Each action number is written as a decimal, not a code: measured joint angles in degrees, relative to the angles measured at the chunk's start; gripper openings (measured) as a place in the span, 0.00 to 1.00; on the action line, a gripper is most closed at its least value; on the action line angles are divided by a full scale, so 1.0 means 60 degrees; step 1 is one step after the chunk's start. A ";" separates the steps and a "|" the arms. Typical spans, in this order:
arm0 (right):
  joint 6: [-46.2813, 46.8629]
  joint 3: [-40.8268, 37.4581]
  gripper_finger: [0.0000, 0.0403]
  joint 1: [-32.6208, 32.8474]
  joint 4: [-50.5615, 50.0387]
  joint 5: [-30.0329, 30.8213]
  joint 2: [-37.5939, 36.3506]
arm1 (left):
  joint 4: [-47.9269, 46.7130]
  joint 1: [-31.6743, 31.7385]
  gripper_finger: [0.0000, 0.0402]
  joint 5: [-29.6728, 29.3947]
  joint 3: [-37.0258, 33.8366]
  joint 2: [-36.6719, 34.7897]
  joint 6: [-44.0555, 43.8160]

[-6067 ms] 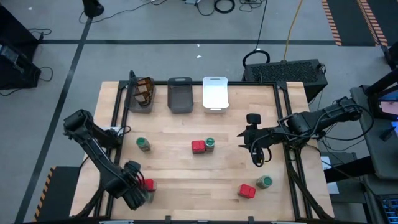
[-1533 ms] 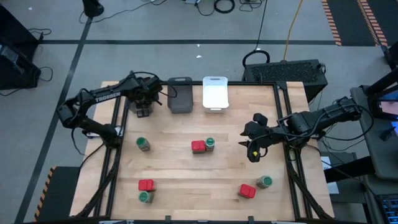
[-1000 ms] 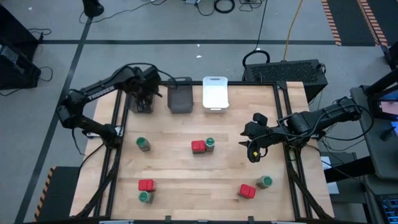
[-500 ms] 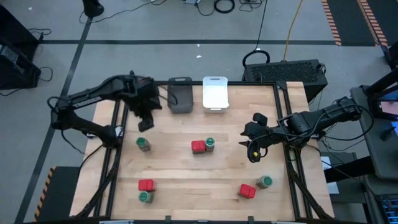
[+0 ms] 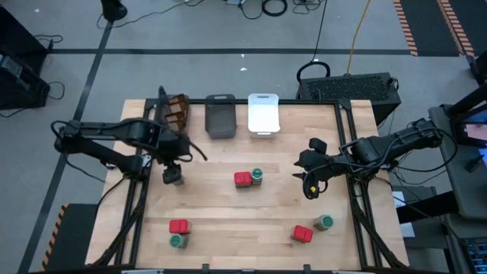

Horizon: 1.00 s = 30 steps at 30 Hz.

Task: Sort spices by type
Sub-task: Put the top left green seasoning bottle into the right black bin

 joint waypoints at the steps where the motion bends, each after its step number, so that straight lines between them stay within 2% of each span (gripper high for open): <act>1: -0.0060 0.0000 0.40 0.0001 0.0000 0.0001 0.0000 | 0.0030 -0.0141 0.63 -0.0085 -0.0214 -0.0067 -0.0167; 8: -0.0230 0.0000 0.40 0.0000 0.0007 0.0015 0.0001 | 0.0595 -0.1033 0.63 -0.0760 -0.1646 -0.0604 -0.0919; 16: -0.0186 0.0000 0.40 0.0003 0.0011 0.0012 -0.0002 | 0.0958 -0.1935 0.63 -0.1317 -0.2673 -0.1228 -0.0857; 22: -0.0186 0.0000 0.40 0.0000 0.0011 0.0012 0.0000 | 0.1382 -0.2123 0.63 -0.1712 -0.3622 -0.1415 -0.0908; 30: -0.0186 0.0000 0.40 0.0000 0.0011 0.0043 0.0001 | 0.1937 -0.2123 0.63 -0.1941 -0.4050 -0.1421 -0.0663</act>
